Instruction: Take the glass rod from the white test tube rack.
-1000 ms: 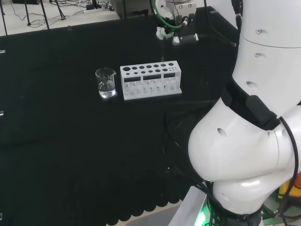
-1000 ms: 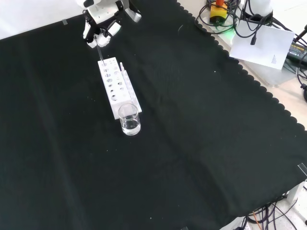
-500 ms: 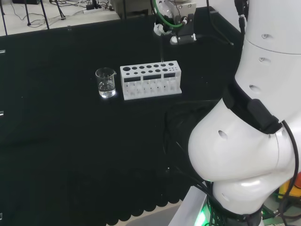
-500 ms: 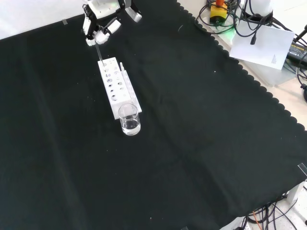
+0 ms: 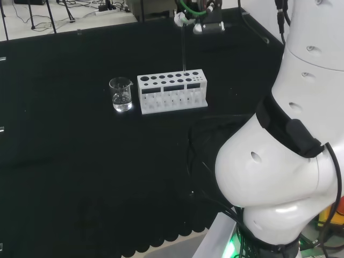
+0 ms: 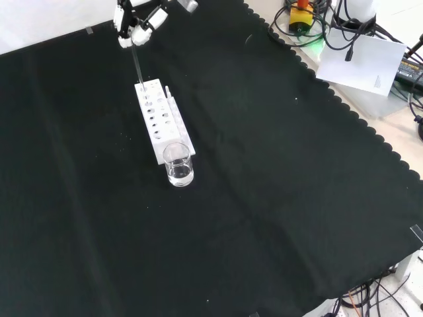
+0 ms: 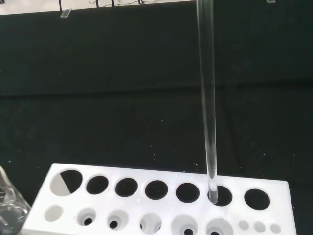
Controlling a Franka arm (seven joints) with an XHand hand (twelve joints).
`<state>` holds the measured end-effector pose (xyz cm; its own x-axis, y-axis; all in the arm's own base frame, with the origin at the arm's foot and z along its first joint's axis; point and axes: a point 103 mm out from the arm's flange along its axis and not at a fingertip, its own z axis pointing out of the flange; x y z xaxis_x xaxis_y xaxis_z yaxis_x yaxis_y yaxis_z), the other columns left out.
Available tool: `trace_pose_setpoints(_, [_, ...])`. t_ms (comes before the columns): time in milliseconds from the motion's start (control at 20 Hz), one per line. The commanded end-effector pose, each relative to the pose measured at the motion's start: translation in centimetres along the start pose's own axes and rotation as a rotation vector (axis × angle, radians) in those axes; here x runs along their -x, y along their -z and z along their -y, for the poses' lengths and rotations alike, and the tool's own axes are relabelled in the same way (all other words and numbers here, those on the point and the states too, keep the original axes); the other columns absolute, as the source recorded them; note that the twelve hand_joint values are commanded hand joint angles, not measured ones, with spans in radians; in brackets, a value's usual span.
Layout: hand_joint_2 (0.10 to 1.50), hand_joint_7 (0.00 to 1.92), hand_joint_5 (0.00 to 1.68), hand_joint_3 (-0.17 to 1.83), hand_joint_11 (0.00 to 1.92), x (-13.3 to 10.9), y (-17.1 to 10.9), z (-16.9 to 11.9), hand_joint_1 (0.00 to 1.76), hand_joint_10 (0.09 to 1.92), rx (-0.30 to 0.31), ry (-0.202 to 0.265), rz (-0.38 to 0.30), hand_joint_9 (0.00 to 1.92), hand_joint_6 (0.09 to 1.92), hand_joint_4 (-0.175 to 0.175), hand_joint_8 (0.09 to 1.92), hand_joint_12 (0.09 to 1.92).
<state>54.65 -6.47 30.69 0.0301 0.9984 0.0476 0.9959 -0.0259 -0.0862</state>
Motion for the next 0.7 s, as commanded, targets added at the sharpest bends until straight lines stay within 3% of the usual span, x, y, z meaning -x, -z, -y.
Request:
trace_pose_setpoints(50, [1.14, 1.1, 1.2, -0.17, 1.59, -0.9, 5.6, 1.7, 1.3, 0.98, -0.001, -0.007, 0.001, 1.49, 0.35, -0.175, 1.14, 0.54])
trace_pose_setpoints(250, [1.13, 1.1, 1.21, -0.17, 1.6, -1.7, 7.8, 2.7, 1.3, 0.98, 0.015, 0.009, 0.037, 1.49, 0.34, -0.175, 1.14, 0.53])
trace_pose_setpoints(400, [1.13, 1.11, 1.21, -0.17, 1.6, -3.3, 9.3, 3.2, 1.3, 0.97, 0.054, 0.05, 0.034, 1.5, 0.34, -0.175, 1.14, 0.53])
trace_pose_setpoints(700, [1.13, 1.11, 1.22, -0.17, 1.6, -6.4, 10.0, 2.9, 1.3, 0.97, 0.068, 0.115, 0.03, 1.5, 0.33, -0.175, 1.13, 0.53])
